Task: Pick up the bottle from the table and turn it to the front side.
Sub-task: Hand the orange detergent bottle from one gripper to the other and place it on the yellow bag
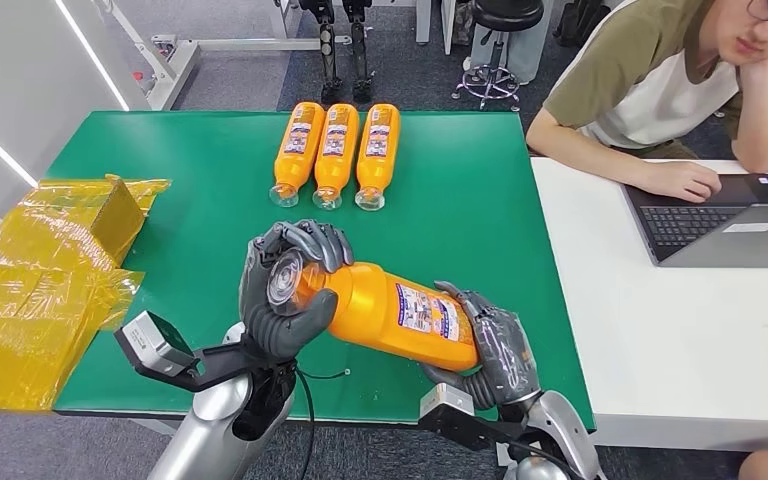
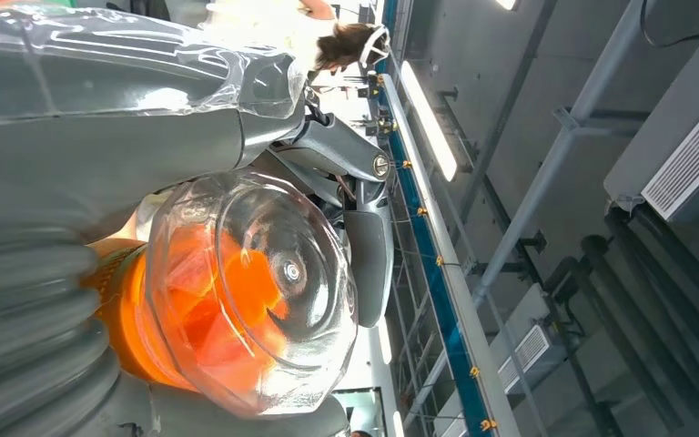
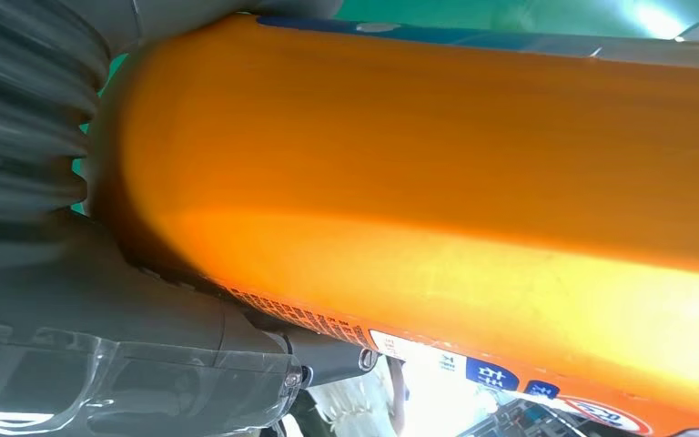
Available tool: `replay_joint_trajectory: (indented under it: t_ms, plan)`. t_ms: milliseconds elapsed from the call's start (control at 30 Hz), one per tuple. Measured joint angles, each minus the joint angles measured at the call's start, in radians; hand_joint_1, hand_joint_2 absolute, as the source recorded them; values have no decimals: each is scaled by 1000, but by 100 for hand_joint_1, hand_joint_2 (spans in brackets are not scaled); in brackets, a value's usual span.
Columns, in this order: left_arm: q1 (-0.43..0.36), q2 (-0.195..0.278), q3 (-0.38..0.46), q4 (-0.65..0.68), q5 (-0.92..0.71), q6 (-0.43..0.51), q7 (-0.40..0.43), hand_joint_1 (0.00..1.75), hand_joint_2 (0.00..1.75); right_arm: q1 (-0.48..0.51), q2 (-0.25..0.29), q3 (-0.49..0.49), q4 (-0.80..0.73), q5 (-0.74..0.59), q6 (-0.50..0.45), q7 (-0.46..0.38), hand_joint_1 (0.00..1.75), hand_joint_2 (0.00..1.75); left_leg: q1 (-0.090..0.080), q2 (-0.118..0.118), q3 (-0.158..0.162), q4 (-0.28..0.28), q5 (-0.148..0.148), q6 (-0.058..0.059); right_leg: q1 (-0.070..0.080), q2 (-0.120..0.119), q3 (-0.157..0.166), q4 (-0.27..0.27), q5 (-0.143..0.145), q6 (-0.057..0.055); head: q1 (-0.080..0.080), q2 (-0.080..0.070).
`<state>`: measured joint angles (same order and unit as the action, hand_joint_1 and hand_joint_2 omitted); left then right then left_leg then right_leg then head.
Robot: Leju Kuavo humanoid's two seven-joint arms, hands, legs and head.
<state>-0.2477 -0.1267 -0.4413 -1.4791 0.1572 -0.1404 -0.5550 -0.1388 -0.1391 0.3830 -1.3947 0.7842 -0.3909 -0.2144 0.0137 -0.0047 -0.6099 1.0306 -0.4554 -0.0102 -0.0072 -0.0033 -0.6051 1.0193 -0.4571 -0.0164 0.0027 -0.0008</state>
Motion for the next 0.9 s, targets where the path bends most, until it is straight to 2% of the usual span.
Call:
replay_joint_trajectory:
  t_ms: [633,667,767,800,900]
  plan:
    - [-1,0,0,1,1,2,0,175,175,0,3,0,0,-12,-8,-7,175,175,0,0,0,0,0,0,0,0,0,0,0,0,0,0]
    - [-1,-1,0,1,1,3,0,148,175,0,4,0,1,-19,-12,-12,175,175,0,0,0,0,0,0,0,0,0,0,0,0,0,0]
    - [-1,-7,0,1,-2,10,5,17,175,-1,13,2,1,-36,-29,-23,175,175,0,0,0,0,0,0,0,0,0,0,0,0,0,0]
    - [-1,-8,0,2,-6,12,10,0,175,-3,18,4,1,-38,-34,-24,175,175,0,0,0,0,0,0,0,0,0,0,0,0,0,0]
    - [2,-10,-6,4,-28,7,36,0,175,-17,36,12,1,-11,-41,-11,175,175,0,0,0,0,0,0,0,0,0,0,0,0,0,0]
